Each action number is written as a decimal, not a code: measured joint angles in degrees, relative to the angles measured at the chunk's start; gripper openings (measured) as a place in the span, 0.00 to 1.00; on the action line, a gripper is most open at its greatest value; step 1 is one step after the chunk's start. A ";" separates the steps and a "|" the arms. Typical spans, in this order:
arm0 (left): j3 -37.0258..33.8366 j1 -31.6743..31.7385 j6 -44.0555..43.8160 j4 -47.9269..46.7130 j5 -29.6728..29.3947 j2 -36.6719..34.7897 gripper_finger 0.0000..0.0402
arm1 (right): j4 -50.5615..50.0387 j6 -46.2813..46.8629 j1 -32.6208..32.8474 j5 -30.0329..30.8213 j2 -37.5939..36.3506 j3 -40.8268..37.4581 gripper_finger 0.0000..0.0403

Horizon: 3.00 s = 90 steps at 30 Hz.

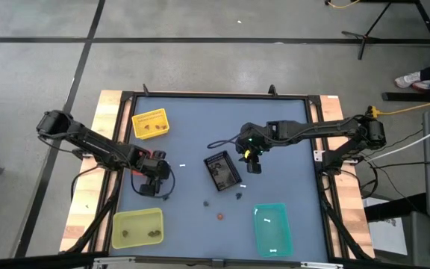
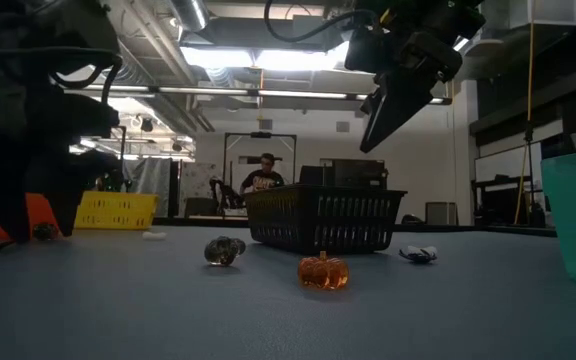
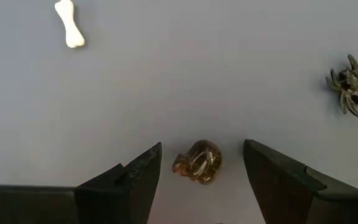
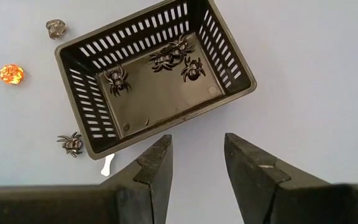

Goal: Sort Halloween decoration
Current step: Put the black skull toy into the bottom yellow bin

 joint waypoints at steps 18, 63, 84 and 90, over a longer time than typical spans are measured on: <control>-0.22 -0.04 0.01 -0.13 0.31 -0.02 0.39 | 0.07 0.00 0.01 0.00 0.00 0.00 0.36; 7.43 0.02 -0.13 -0.78 -0.37 0.07 0.17 | 0.02 0.00 0.01 0.02 0.00 0.00 0.36; 17.33 -16.32 -53.10 -1.19 24.02 0.04 0.17 | 0.05 -0.42 0.01 0.02 0.00 0.00 0.36; 17.33 -21.18 -67.59 -2.12 20.90 0.04 0.19 | 0.05 -0.46 0.01 0.02 0.00 0.01 0.36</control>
